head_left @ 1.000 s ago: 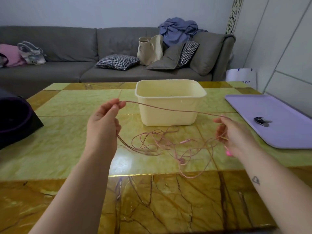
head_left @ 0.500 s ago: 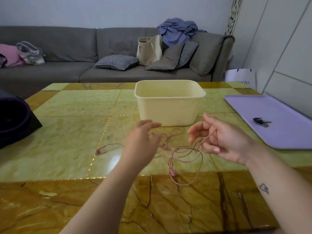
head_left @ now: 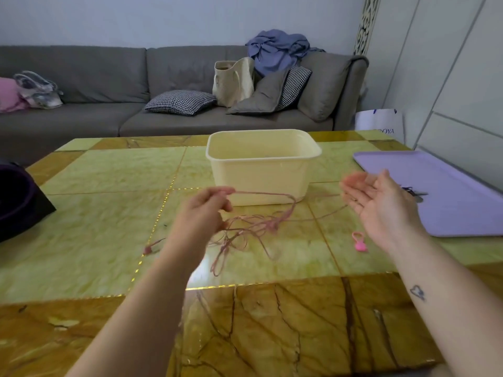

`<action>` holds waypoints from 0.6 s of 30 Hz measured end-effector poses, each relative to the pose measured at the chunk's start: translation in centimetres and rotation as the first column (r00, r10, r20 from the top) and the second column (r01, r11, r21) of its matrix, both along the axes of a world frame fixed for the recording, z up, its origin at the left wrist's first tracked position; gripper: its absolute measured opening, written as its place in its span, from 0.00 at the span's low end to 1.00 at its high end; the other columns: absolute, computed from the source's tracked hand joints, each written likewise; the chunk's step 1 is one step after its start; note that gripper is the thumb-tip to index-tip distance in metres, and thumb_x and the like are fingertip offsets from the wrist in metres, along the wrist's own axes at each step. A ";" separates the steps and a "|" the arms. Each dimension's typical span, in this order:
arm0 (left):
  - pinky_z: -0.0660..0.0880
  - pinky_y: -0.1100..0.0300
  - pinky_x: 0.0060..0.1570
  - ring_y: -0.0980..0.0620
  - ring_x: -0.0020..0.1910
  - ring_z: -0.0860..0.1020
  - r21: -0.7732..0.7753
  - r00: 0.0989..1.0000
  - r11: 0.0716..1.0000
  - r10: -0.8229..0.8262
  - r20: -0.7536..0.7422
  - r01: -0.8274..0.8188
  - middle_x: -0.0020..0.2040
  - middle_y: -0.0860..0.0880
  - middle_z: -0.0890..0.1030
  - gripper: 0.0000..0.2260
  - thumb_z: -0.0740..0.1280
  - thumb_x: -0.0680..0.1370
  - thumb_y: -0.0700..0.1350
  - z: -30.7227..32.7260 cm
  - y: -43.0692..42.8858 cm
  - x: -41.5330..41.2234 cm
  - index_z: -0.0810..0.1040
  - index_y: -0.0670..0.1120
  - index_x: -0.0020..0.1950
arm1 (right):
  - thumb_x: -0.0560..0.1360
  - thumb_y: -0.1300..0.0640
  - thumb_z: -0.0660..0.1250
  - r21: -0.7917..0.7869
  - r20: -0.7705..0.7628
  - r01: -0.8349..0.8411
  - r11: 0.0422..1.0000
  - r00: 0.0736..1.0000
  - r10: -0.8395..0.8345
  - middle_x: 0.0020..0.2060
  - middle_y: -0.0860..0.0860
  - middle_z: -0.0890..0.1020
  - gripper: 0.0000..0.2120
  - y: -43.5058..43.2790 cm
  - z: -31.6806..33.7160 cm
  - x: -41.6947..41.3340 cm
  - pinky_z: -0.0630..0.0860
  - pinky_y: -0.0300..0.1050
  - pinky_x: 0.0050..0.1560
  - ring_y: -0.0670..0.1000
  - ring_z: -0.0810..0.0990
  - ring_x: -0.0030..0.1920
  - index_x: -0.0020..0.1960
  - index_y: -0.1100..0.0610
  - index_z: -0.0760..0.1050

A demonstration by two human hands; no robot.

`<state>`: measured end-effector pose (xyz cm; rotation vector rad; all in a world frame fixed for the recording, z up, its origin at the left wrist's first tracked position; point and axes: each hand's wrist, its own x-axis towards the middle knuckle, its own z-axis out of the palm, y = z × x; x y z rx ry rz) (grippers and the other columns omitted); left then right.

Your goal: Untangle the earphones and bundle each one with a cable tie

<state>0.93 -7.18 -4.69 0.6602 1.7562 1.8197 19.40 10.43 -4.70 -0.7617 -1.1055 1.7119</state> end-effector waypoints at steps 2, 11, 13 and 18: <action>0.65 0.65 0.28 0.58 0.20 0.61 0.057 0.981 0.993 0.096 0.171 -0.107 0.34 0.52 0.76 0.11 0.58 0.80 0.40 0.2 -0.4 -1.2 0.79 0.48 0.45 | 0.83 0.48 0.48 0.267 0.377 0.021 0.963 0.918 -0.125 0.55 0.51 0.79 0.20 0.1 -1.0 0.0 0.74 0.48 0.57 0.50 0.78 0.55 0.49 0.52 0.77; 0.53 0.64 0.28 0.57 0.20 0.56 0.183 0.827 0.947 0.126 0.548 -0.265 0.38 0.52 0.85 0.19 0.51 0.80 0.57 1.6 -3.7 -3.8 0.75 0.45 0.48 | 0.75 0.50 0.68 0.500 0.844 -0.464 0.732 0.450 -0.292 0.54 0.55 0.80 0.10 -1.7 -3.2 -1.8 0.65 0.40 0.53 0.54 0.73 0.58 0.40 0.55 0.80; 0.52 0.64 0.30 0.57 0.21 0.56 0.214 0.792 0.928 0.122 0.598 -0.304 0.45 0.50 0.85 0.20 0.49 0.81 0.56 1.6 -4.2 -4.2 0.75 0.45 0.50 | 0.78 0.50 0.64 0.505 0.758 -0.310 0.806 0.607 -0.241 0.43 0.55 0.82 0.13 -1.9 -2.3 -1.3 0.68 0.38 0.35 0.52 0.80 0.43 0.41 0.57 0.79; 0.55 0.64 0.28 0.57 0.21 0.57 0.156 0.815 0.920 0.229 0.532 -0.361 0.52 0.50 0.84 0.19 0.48 0.82 0.54 0.9 -3.9 -4.2 0.75 0.47 0.55 | 0.81 0.51 0.57 0.105 0.374 0.055 0.993 0.923 -0.091 0.36 0.49 0.82 0.18 -1.5 -1.6 -1.1 0.70 0.39 0.40 0.44 0.81 0.38 0.35 0.56 0.73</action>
